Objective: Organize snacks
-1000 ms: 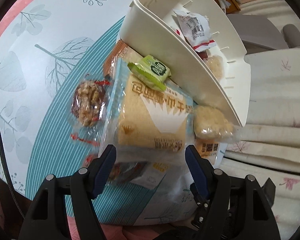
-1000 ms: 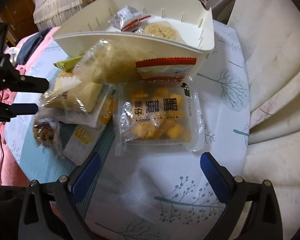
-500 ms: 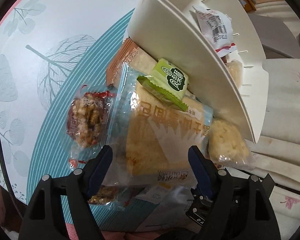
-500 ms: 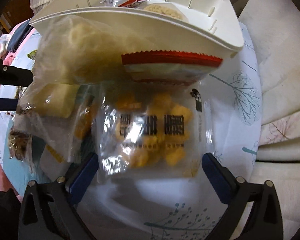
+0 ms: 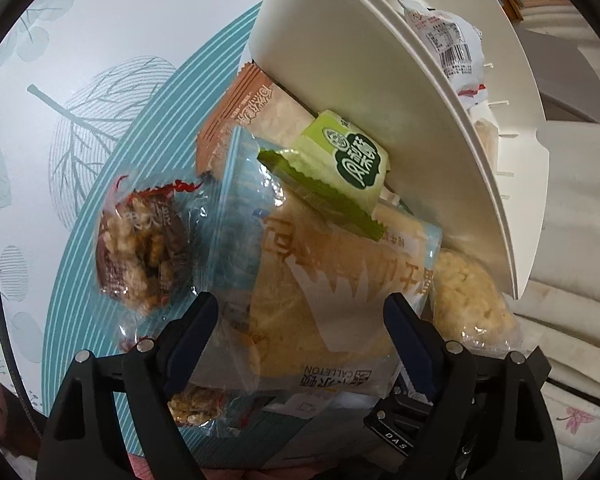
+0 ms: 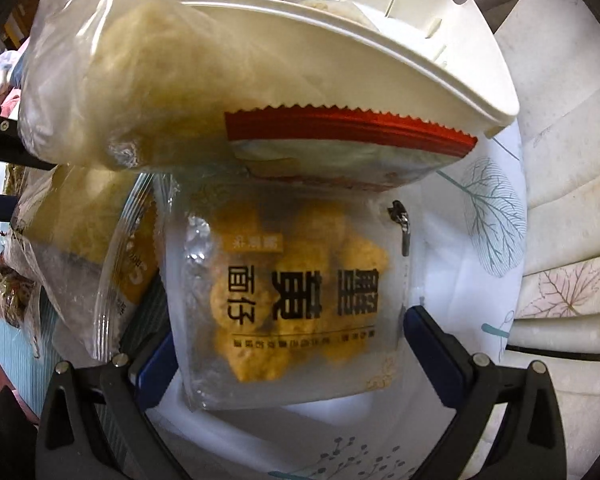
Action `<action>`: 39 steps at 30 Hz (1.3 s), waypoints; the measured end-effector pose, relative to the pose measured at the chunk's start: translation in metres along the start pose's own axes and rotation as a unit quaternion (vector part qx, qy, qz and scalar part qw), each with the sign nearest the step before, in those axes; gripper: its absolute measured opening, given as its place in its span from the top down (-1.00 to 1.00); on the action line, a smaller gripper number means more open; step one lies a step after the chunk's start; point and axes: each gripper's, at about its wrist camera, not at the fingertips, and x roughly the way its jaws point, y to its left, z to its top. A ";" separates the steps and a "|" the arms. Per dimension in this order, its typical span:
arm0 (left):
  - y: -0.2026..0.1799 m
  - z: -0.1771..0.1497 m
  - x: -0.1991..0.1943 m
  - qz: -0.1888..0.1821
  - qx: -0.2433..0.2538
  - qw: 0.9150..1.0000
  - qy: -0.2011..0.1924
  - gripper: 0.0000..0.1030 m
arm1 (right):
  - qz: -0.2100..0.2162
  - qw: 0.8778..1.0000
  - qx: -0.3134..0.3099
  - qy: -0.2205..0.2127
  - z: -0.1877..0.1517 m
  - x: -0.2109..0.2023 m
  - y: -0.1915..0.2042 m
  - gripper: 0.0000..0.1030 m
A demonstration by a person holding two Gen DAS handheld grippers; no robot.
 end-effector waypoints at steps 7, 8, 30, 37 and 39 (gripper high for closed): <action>0.013 0.000 -0.012 -0.001 -0.015 1.000 -0.019 0.03 | -0.004 1.000 0.004 -0.018 -0.008 -0.004 -0.004 -0.90; 0.015 -0.002 -0.016 -0.003 -0.012 1.000 -0.026 0.23 | -0.008 1.000 0.006 -0.020 -0.011 -0.009 -0.004 -0.84; -0.016 -0.046 -0.042 -0.010 0.052 0.997 -0.050 0.57 | 0.057 0.996 0.058 -0.019 -0.065 -0.059 -0.018 -0.63; -0.012 -0.058 -0.038 0.017 0.046 0.999 -0.020 -0.45 | 0.069 0.995 0.068 -0.038 -0.081 -0.073 -0.020 -0.63; -0.011 -0.060 -0.036 0.028 0.042 0.999 -0.018 -0.52 | 0.068 0.995 0.066 -0.039 -0.086 -0.070 -0.014 -0.63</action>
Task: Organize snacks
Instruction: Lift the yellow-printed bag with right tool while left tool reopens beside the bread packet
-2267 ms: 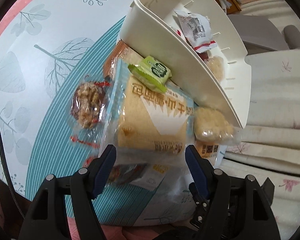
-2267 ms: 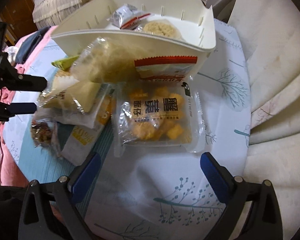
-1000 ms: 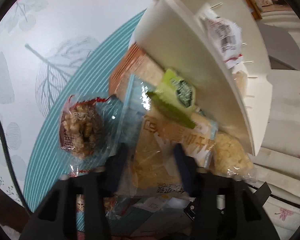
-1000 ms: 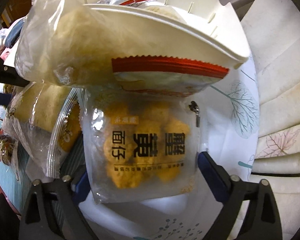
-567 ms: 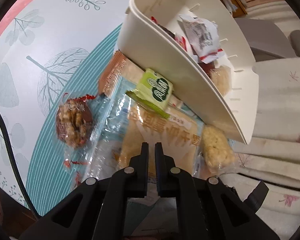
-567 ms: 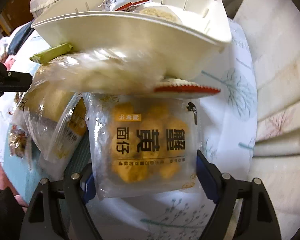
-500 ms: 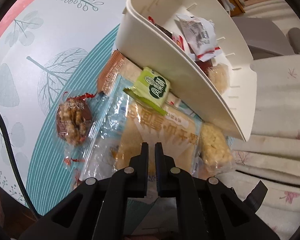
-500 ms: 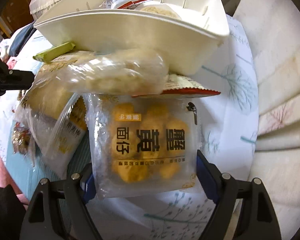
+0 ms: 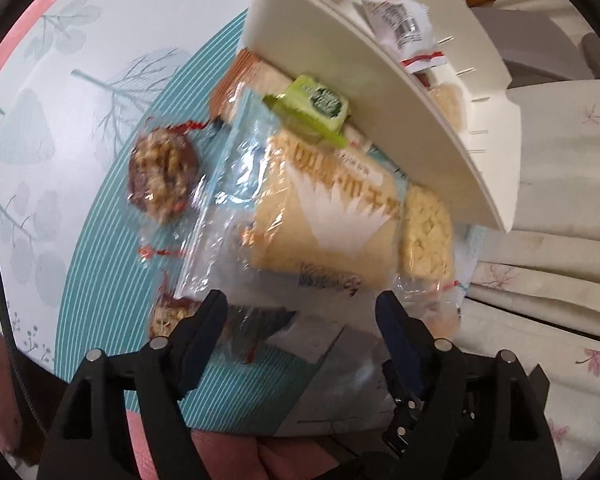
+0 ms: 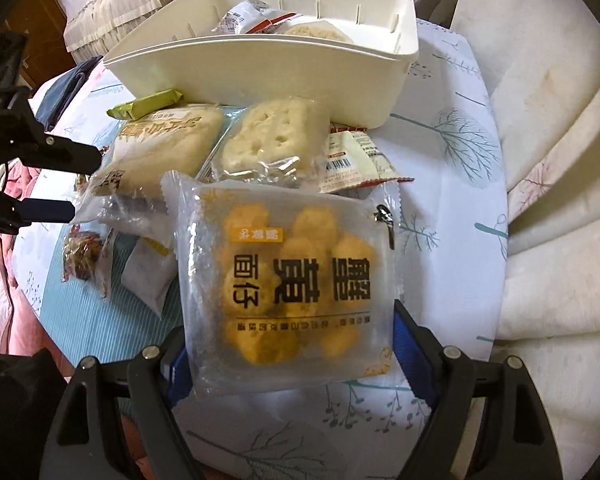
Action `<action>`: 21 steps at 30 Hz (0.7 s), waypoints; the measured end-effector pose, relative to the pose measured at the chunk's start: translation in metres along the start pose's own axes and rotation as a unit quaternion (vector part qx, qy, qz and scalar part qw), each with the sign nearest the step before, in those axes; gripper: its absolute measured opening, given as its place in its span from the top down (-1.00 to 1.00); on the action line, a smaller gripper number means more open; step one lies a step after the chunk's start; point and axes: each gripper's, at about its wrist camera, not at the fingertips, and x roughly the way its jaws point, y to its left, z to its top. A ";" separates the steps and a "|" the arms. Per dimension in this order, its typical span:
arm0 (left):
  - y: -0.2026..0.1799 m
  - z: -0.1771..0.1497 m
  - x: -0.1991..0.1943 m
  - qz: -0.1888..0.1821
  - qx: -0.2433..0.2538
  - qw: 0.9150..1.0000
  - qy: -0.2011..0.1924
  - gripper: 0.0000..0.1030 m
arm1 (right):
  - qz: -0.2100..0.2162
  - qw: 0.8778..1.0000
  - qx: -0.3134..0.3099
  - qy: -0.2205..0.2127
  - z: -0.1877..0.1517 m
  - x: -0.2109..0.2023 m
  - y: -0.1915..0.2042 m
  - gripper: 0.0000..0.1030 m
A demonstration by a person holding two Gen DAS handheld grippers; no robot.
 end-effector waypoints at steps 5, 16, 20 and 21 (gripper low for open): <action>0.010 -0.003 -0.003 0.014 -0.012 1.000 -0.008 -0.70 | 0.004 1.000 -0.006 -0.005 -0.001 0.000 -0.001 -0.63; 0.044 0.026 -0.002 0.012 -0.047 0.999 -0.001 -0.91 | 0.009 1.000 -0.006 0.004 -0.003 0.004 -0.004 -0.63; 0.055 0.038 0.004 -0.004 -0.057 0.998 0.013 -0.91 | 0.010 1.000 -0.005 0.011 -0.003 0.006 -0.003 -0.63; 0.059 0.040 0.003 -0.012 -0.061 0.998 0.014 -0.91 | 0.009 1.000 -0.005 0.012 -0.002 0.007 -0.004 -0.63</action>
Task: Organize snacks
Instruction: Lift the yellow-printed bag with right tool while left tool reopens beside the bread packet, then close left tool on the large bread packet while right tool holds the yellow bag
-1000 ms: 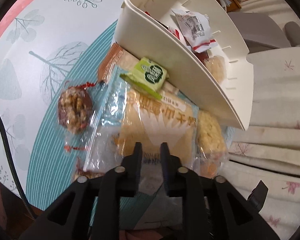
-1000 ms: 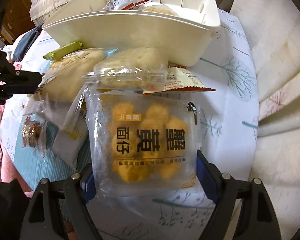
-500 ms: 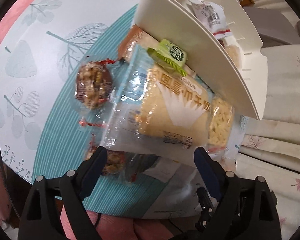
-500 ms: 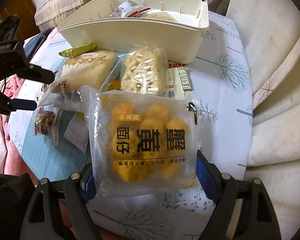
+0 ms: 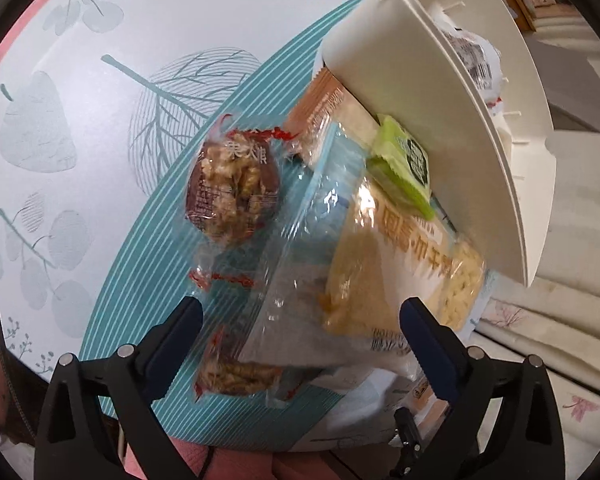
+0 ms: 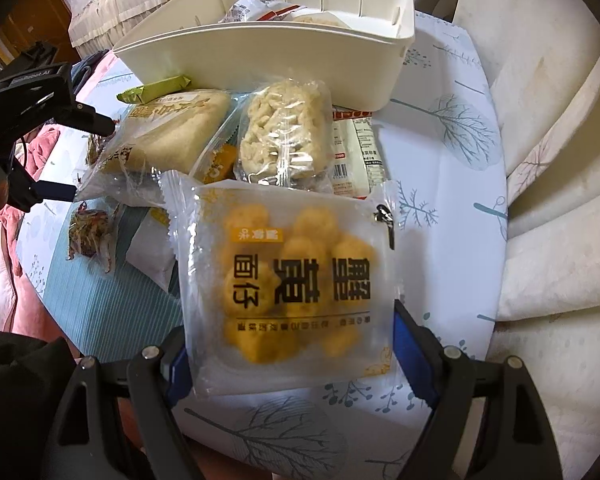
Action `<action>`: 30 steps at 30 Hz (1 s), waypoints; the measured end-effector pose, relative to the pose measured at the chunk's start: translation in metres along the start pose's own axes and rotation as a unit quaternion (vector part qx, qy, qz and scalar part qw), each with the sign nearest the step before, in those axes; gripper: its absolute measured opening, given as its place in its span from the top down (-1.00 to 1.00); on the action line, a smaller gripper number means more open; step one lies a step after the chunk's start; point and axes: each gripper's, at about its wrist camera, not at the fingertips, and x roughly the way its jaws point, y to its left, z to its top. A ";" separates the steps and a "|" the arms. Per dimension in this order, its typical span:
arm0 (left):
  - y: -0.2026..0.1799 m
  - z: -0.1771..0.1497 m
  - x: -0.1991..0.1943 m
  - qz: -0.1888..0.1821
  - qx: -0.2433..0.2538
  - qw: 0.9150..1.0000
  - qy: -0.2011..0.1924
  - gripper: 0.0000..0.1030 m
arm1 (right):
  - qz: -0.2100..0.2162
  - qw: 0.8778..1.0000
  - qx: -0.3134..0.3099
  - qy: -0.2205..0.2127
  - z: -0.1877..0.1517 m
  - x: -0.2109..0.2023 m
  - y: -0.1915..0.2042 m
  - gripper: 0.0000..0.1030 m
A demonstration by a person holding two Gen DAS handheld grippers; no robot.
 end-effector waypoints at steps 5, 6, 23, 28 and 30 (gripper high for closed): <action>0.008 0.011 0.005 -0.024 -0.009 1.000 0.018 -0.91 | 0.001 1.000 0.002 0.008 0.006 0.006 -0.002 -0.63; 0.008 0.012 0.008 -0.028 -0.011 0.999 0.022 -0.91 | 0.001 1.000 0.003 0.010 0.007 0.007 -0.003 -0.63; 0.009 0.008 0.009 -0.077 -0.059 0.995 0.035 0.21 | 0.000 1.000 0.008 0.026 0.017 0.017 0.000 -0.63; 0.001 -0.002 -0.005 -0.090 -0.048 0.995 0.014 0.52 | -0.004 1.000 0.005 0.020 0.016 0.012 0.003 -0.63; -0.002 -0.002 -0.012 -0.090 -0.041 0.995 0.006 0.54 | -0.004 1.000 0.006 0.016 0.015 0.010 0.004 -0.63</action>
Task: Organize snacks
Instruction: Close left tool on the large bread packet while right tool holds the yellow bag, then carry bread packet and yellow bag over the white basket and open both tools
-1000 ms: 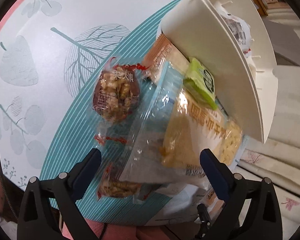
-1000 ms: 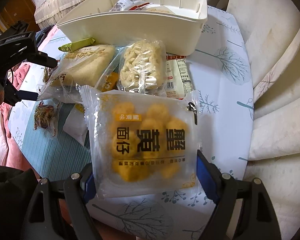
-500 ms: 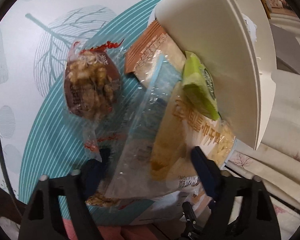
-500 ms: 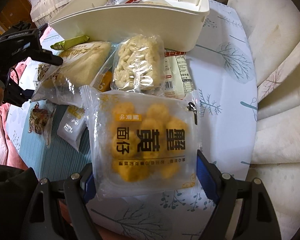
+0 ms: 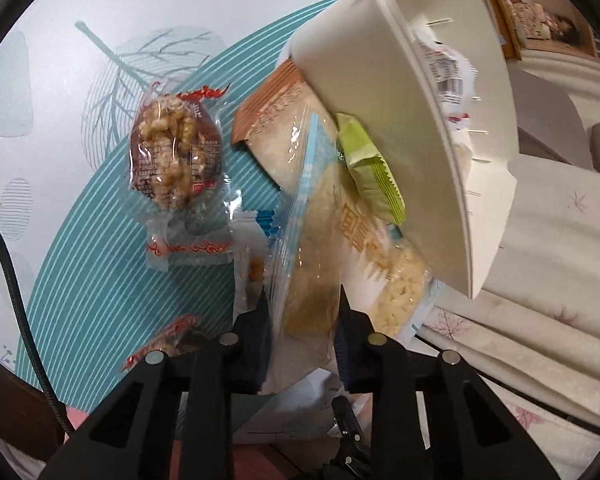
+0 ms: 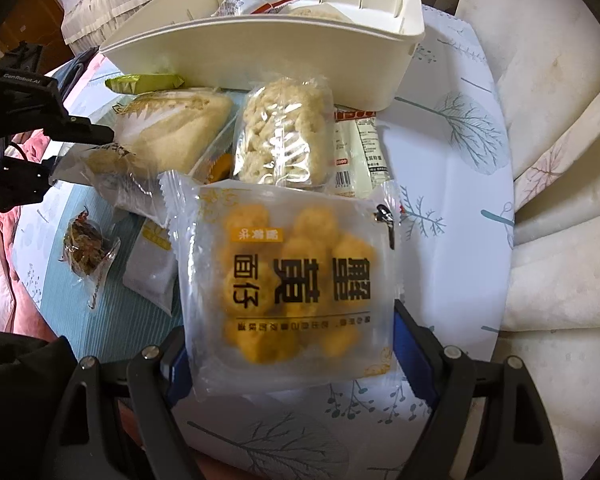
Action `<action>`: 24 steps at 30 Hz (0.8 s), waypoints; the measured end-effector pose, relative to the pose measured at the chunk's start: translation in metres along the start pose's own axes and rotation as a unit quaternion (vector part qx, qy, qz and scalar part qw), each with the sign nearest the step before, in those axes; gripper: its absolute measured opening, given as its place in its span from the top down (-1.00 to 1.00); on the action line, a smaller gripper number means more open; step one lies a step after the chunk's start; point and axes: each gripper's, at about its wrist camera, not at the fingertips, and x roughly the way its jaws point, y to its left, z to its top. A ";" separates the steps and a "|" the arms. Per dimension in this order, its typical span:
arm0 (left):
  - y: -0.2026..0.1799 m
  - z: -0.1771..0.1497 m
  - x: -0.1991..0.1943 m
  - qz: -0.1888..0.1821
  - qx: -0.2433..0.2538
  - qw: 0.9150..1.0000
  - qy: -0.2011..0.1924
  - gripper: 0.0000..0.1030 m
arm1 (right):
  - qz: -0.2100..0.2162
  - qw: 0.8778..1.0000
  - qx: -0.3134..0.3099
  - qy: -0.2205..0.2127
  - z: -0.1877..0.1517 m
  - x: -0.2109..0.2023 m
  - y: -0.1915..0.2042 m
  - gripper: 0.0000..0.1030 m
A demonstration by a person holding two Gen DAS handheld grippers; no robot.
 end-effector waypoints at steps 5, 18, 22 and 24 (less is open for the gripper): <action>-0.010 -0.011 -0.016 0.004 0.026 1.000 -0.015 0.60 | -0.004 1.000 -0.002 -0.016 -0.004 -0.013 0.005 -0.63; -0.038 -0.052 -0.094 -0.059 0.087 0.993 -0.048 0.62 | -0.005 0.998 -0.015 -0.066 -0.002 -0.059 0.024 -0.64; -0.051 -0.057 -0.113 -0.065 0.113 0.990 -0.058 0.62 | 0.000 0.996 -0.024 -0.085 0.007 -0.073 0.034 -0.64; -0.059 -0.059 -0.121 -0.063 0.126 0.988 -0.066 0.62 | 0.004 0.995 -0.029 -0.097 0.013 -0.082 0.038 -0.64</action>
